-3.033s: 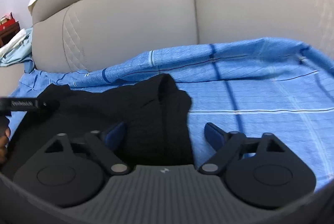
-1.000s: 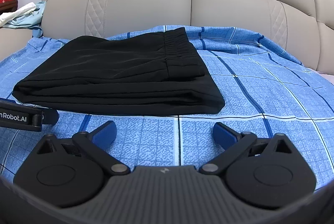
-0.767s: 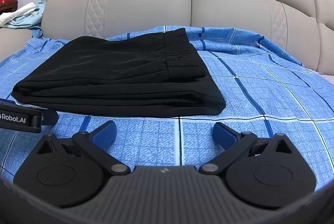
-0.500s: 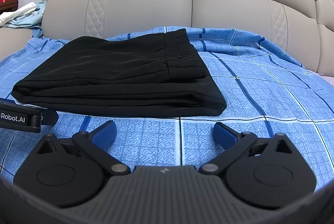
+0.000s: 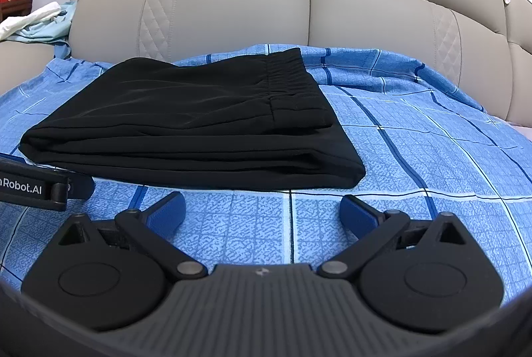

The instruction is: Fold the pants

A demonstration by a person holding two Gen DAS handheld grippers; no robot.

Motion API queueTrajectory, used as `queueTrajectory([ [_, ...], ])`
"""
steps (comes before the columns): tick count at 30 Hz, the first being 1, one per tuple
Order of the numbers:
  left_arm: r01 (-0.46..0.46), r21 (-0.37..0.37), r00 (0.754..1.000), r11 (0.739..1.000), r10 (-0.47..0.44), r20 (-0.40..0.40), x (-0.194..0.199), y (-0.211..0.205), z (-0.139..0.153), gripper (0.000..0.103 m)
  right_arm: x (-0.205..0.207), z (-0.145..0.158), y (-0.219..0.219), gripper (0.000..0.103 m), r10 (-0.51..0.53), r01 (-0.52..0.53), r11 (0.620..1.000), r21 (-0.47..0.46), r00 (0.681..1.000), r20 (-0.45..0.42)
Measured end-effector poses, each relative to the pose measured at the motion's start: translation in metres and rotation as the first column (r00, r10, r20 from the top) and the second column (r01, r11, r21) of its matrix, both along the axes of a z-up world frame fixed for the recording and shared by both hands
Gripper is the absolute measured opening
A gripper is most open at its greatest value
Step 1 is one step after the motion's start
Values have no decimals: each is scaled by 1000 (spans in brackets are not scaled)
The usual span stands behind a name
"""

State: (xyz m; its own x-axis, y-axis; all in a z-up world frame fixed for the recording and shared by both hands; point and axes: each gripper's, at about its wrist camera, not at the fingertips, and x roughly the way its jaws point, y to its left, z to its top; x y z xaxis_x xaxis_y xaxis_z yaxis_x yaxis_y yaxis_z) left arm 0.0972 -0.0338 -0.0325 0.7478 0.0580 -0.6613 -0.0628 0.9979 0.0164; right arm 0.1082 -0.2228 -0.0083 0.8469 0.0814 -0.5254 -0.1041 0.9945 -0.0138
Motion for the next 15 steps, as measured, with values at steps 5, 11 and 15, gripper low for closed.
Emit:
queueTrajectory([
  [5,0,1,1000,1000,0,-1,0,0,0,103,0,0,0,103,0,0,1000,0,1000,0],
  [11,0,3,1000,1000,0,-1,0,0,0,103,0,0,0,103,0,0,1000,0,1000,0],
  [15,1,5,1000,1000,0,-10,2,0,1,103,0,0,0,103,-1,1,1000,-1,1000,0],
])
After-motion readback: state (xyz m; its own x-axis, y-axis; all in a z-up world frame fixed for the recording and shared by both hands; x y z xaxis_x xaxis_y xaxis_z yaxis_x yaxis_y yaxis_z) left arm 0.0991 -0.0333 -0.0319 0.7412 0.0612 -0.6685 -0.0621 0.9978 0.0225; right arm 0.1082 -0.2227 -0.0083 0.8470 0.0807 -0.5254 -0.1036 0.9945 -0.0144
